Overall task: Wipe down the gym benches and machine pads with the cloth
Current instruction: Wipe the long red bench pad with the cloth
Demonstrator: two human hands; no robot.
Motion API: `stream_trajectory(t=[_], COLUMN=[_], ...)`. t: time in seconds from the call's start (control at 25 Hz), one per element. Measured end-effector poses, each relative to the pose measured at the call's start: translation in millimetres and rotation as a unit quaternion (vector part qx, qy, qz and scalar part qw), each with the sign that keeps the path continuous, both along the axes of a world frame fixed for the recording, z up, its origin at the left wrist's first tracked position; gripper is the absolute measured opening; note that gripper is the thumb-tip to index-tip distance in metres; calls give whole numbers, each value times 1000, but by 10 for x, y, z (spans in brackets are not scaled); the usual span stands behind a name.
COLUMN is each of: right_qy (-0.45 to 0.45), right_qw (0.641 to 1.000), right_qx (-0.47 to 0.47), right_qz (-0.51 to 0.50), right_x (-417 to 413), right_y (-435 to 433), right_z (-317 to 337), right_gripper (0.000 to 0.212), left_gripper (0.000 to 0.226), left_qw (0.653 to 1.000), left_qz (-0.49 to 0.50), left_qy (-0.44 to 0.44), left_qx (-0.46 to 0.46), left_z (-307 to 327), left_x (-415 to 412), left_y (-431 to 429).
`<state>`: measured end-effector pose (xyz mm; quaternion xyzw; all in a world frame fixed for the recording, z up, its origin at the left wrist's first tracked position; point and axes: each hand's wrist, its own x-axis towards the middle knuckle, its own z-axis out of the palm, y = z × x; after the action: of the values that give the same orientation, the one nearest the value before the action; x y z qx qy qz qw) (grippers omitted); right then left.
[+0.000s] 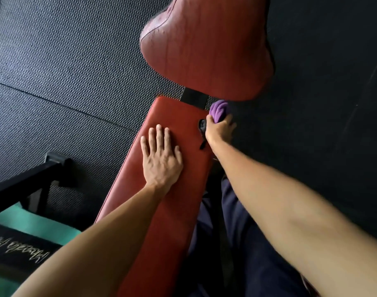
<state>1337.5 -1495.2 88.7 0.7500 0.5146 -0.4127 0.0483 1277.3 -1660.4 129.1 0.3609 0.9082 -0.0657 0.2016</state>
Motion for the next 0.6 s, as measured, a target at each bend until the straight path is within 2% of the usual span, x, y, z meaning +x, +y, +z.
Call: stream_trajectory(t=[0.12, 0.32, 0.48, 0.6], right_qy=[-5, 15, 29, 39], right_qw=[997, 987, 971, 958], right_qx=[-40, -41, -52, -57], right_qz=[58, 153, 231, 277], right_x=[90, 306, 466, 651], right_y=[104, 93, 151, 197], right_z=[2, 202, 641, 1198], right_gripper=[77, 76, 75, 74], left_gripper=[66, 66, 66, 58], left_qw=[1000, 996, 983, 977], left_qz=[4, 10, 88, 112], left_qy=[-10, -54, -132, -161], left_qx=[-12, -68, -88, -81], left_z=[27, 138, 468, 1022], left_x=[-5, -31, -54, 112], left_y=[9, 139, 395, 567])
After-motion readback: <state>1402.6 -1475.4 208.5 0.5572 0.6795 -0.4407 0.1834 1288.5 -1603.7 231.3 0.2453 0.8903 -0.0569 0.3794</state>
